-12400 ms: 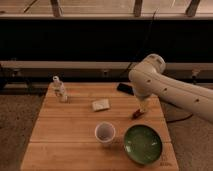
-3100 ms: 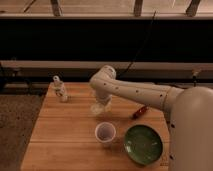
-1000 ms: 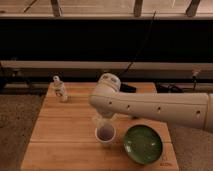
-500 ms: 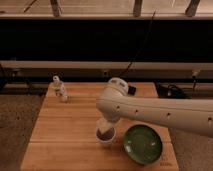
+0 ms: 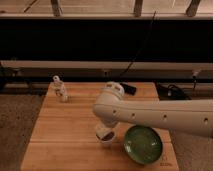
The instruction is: Place the white sponge in the ceramic cup
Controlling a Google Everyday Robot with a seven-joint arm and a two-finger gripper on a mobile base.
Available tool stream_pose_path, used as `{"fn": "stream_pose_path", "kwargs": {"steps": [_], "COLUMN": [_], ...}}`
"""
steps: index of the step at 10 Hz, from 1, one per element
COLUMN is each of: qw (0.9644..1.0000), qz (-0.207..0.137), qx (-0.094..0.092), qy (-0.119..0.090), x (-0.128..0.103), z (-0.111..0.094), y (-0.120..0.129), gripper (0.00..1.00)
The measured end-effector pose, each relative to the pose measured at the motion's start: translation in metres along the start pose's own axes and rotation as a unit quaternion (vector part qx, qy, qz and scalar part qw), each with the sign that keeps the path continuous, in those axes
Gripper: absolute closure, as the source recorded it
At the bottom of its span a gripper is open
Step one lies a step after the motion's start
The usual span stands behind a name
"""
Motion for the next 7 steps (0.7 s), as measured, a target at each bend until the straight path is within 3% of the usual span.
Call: {"fn": "stream_pose_path", "kwargs": {"steps": [2,7], "qw": [1.0000,0.9999], "qz": [0.005,-0.010], "qx": [0.006,0.007], "qy": [-0.001,-0.005], "x": [0.0034,0.0067], "z": [-0.0009,0.0022], "y": [0.0013,0.0034], "gripper": [0.20,0.20]}}
